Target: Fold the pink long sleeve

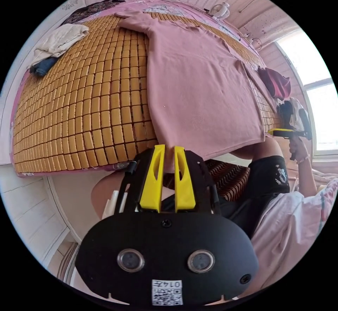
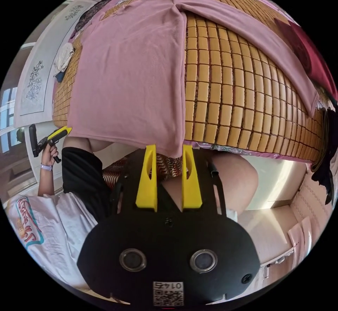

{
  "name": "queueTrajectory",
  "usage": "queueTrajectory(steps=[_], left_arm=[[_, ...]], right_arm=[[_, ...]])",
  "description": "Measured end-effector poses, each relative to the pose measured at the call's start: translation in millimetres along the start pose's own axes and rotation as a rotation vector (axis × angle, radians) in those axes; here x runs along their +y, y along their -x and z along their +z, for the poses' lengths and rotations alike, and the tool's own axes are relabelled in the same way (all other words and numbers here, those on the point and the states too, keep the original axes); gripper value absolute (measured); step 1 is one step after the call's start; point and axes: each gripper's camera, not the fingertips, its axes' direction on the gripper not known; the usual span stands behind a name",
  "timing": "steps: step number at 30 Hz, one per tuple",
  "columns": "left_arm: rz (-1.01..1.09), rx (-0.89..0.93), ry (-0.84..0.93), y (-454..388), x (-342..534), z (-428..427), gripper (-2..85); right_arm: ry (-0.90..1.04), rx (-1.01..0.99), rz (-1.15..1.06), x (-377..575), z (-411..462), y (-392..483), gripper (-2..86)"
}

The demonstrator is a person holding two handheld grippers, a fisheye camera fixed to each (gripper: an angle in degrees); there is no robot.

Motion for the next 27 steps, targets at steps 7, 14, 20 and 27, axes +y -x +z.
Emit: queueTrajectory(steps=[7,14,20,27], left_arm=[[0.024,0.01,-0.256,19,-5,-40,4.5],[0.023,0.059,-0.213,36,-38,1,5.2],[0.095,0.042,-0.223,51,-16,-3,4.5],[0.11,0.148,-0.236,83,5,-19,1.5]], right_arm=[[-0.192,0.155,-0.297,-88,-108,114,10.0],[-0.337,0.179,-0.704,-266,-136,335,9.8],[-0.306,0.125,-0.643,-412,-112,454,10.2],[-0.208,0.297,-0.448,-501,-57,491,9.4]])
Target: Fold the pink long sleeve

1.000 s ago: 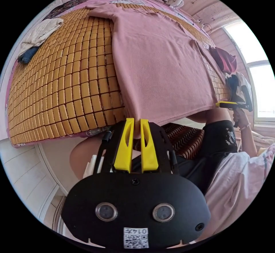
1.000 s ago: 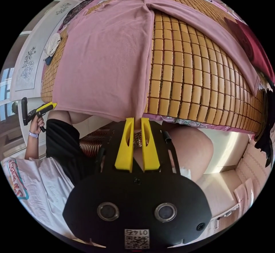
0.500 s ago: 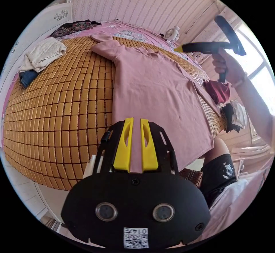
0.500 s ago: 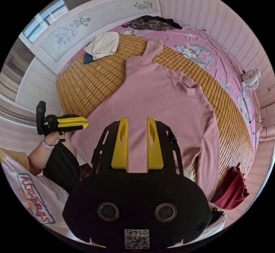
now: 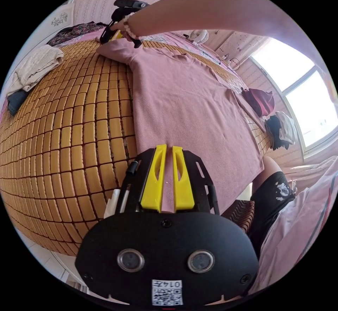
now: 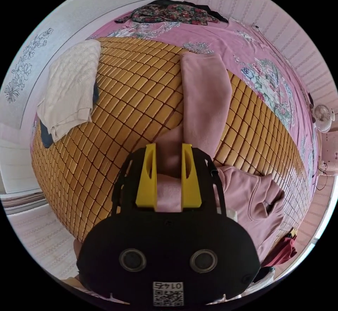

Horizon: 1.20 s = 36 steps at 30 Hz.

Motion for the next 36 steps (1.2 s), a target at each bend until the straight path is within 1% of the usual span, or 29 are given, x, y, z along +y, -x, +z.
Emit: queueTrajectory(steps=[2,4,6,8,9,11,13,14,15,17,20,22,25,29,31,32,33,34,36], left_arm=[[0.0,0.009,-0.005,4,4,-7,1.1],[-0.001,0.007,-0.014,7,7,-15,1.8],[0.002,-0.031,-0.06,8,14,-32,2.8],[-0.002,-0.051,-0.112,9,20,-50,3.3],[-0.017,-0.048,-0.151,11,24,-63,3.7],[-0.052,0.007,-0.213,17,31,-86,4.2],[-0.071,0.064,-0.275,22,38,-112,4.5],[-0.064,0.055,-0.309,24,44,-129,4.7],[-0.058,0.007,-0.323,26,50,-145,4.8],[-0.069,-0.086,-0.331,33,60,-164,5.0],[-0.13,-0.217,-0.281,57,79,-182,6.1],[-0.178,-0.266,-0.248,74,90,-189,6.7],[-0.192,-0.303,-0.227,96,99,-193,7.2],[-0.158,-0.413,-0.096,120,82,-175,7.8],[-0.149,-0.421,0.003,132,70,-161,6.9],[-0.166,-0.429,0.091,142,63,-150,4.5],[-0.148,-0.395,0.048,145,61,-154,0.6],[-0.157,-0.397,0.06,149,60,-154,0.3],[-0.131,-0.34,0.123,158,53,-158,-0.6]], right_arm=[[-0.039,-0.022,-0.027,-5,-8,1,4.0],[-0.028,-0.019,-0.126,-6,-16,4,2.3],[-0.08,-0.111,-0.244,2,-40,5,1.8],[-0.238,-0.291,-0.5,30,-95,10,1.5],[-0.258,-0.34,-0.57,38,-109,11,1.5],[-0.299,-0.621,-0.805,65,-162,6,2.8],[-0.339,-0.767,-0.838,72,-188,-6,4.6],[-0.353,-0.809,-0.79,70,-196,-14,6.5],[-0.352,-0.819,-0.757,67,-197,-19,6.8],[-0.345,-0.776,-0.595,58,-193,-32,8.4],[-0.345,-0.671,-0.481,63,-181,-34,9.4],[-0.305,-0.624,-0.46,70,-170,-26,9.6],[-0.203,-0.468,-0.495,80,-149,2,9.9],[-0.099,-0.324,-0.474,75,-119,43,11.1],[-0.102,-0.302,-0.45,69,-112,59,11.2],[-0.103,-0.291,-0.44,65,-107,69,11.2],[-0.101,-0.282,-0.435,63,-105,74,11.2],[-0.103,-0.264,-0.422,60,-102,82,11.2],[-0.117,-0.255,-0.411,59,-100,91,11.1]])
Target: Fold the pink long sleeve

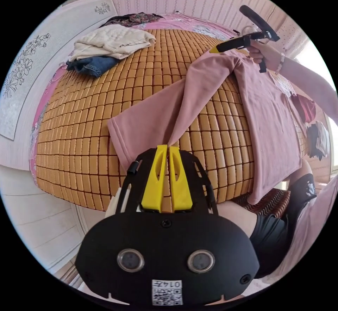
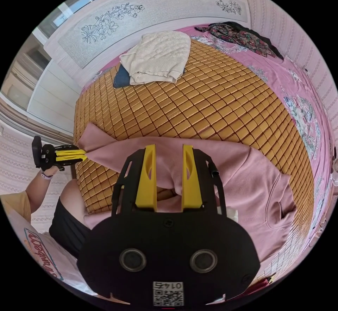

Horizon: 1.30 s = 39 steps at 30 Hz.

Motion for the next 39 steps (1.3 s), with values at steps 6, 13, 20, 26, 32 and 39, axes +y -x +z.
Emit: queueTrajectory(steps=[6,13,20,26,32,39], left_arm=[[0.069,0.274,-0.157,35,5,-97,-0.8],[-0.211,0.123,-0.272,117,21,-115,2.6],[-0.405,0.197,-0.208,119,47,-55,8.6],[-0.381,0.044,-0.067,112,29,-19,4.9],[-0.302,-0.048,-0.104,113,14,-22,0.1],[-0.623,0.101,-0.388,144,40,-33,5.1]], right_arm=[[-0.014,0.002,-0.034,-2,-15,7,11.1],[-0.064,-0.003,0.028,-6,-24,3,10.6],[0.078,0.134,0.054,-18,39,29,10.4],[0.043,0.282,0.095,-28,53,49,8.7],[0.042,0.177,0.168,-20,56,35,8.5],[-0.044,0.121,0.117,10,42,42,8.4]])
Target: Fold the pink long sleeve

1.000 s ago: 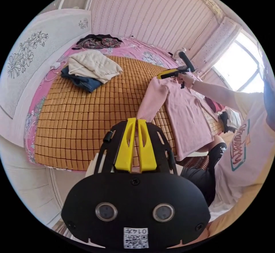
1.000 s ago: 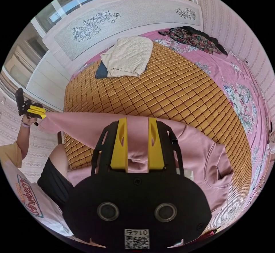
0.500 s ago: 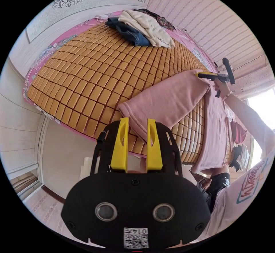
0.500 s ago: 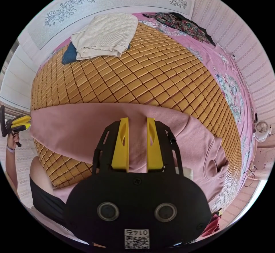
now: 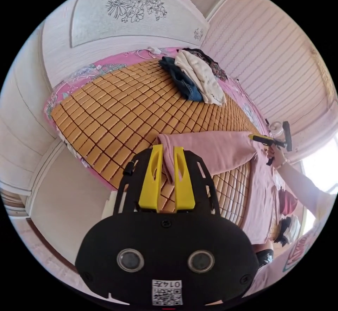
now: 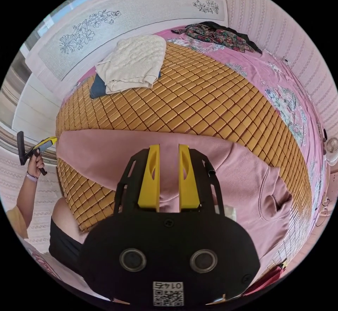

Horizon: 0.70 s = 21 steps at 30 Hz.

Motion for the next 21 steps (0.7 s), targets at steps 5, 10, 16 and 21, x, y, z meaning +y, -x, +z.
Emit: queueTrajectory(steps=[5,10,16,21], left_arm=[[0.051,-0.026,-0.017,-20,23,-3,7.6],[0.051,-0.058,0.078,-34,37,38,11.7],[0.139,-0.219,0.119,-60,45,56,5.3],[0.093,-0.007,0.04,-69,50,34,3.5]], right_arm=[[-0.013,-0.122,-0.158,27,5,49,9.0],[0.01,-0.256,-0.286,73,32,121,11.1],[-0.014,-0.079,-0.275,114,61,138,5.8],[0.0,-0.197,-0.203,129,65,108,0.0]])
